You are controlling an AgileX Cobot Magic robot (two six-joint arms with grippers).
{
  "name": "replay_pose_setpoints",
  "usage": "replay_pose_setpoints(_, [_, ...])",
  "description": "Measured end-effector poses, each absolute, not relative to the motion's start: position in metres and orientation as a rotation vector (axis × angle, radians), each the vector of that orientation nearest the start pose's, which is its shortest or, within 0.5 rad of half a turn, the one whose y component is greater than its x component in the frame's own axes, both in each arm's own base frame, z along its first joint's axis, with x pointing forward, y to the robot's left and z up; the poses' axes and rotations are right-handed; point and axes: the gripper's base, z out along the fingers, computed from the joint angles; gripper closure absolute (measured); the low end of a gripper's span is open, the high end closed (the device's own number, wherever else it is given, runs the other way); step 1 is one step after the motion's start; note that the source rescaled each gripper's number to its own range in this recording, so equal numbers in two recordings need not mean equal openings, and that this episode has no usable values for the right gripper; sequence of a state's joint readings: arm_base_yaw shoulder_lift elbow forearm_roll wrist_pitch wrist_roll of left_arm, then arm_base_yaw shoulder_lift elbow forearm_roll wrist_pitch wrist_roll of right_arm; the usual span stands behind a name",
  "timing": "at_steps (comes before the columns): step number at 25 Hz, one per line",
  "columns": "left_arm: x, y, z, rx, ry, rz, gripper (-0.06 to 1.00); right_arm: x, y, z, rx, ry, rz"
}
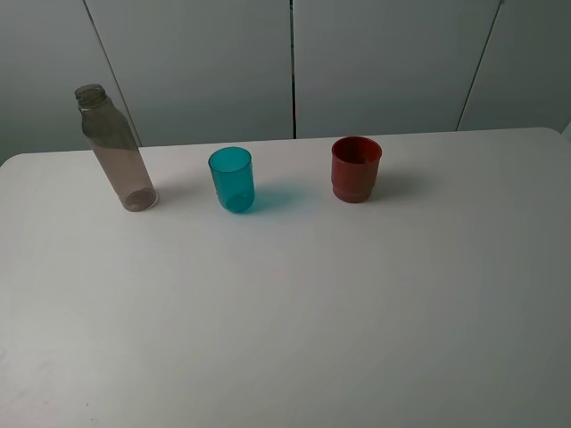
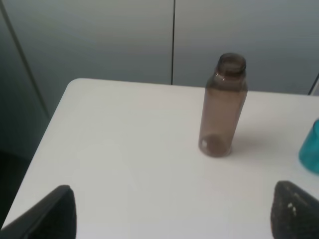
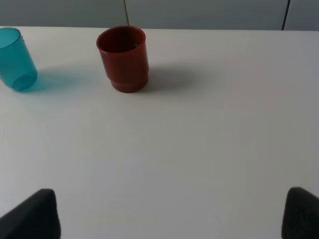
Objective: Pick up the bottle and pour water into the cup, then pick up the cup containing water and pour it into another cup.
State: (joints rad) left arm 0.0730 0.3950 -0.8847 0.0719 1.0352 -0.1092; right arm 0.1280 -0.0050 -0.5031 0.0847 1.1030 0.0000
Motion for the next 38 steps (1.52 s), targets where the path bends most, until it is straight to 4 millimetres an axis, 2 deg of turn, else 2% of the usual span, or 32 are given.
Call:
replay_pose_setpoints(5, [-0.016, 0.006, 0.362, -0.155, 2.002, 0.102, -0.05, -0.009, 0.006, 0.275, -0.140, 2.076, 0.180])
replay_pose_setpoints(9, [-0.041, -0.001, 0.334, -0.078, 1.943, 0.074, -0.05, -0.009, 0.006, 0.275, -0.140, 2.076, 0.180])
replay_pose_setpoints(14, [-0.032, -0.009, 0.309, -0.029, 2.035, -0.016, -0.05, -0.009, 0.006, 0.275, -0.140, 2.076, 0.180])
replay_pose_setpoints(20, [-0.019, -0.008, 0.282, -0.032, 2.145, -0.022, -0.05, -0.009, 0.006, 0.275, -0.140, 2.076, 0.180])
replay_pose_setpoints(27, [-0.015, -0.003, 0.283, -0.042, 2.089, 0.049, -0.05, -0.009, 0.006, 0.275, -0.140, 2.076, 0.180])
replay_pose_setpoints(38, [-0.008, -0.001, 0.279, -0.048, 2.056, 0.057, -0.05, -0.009, 0.006, 0.275, -0.140, 2.076, 0.180])
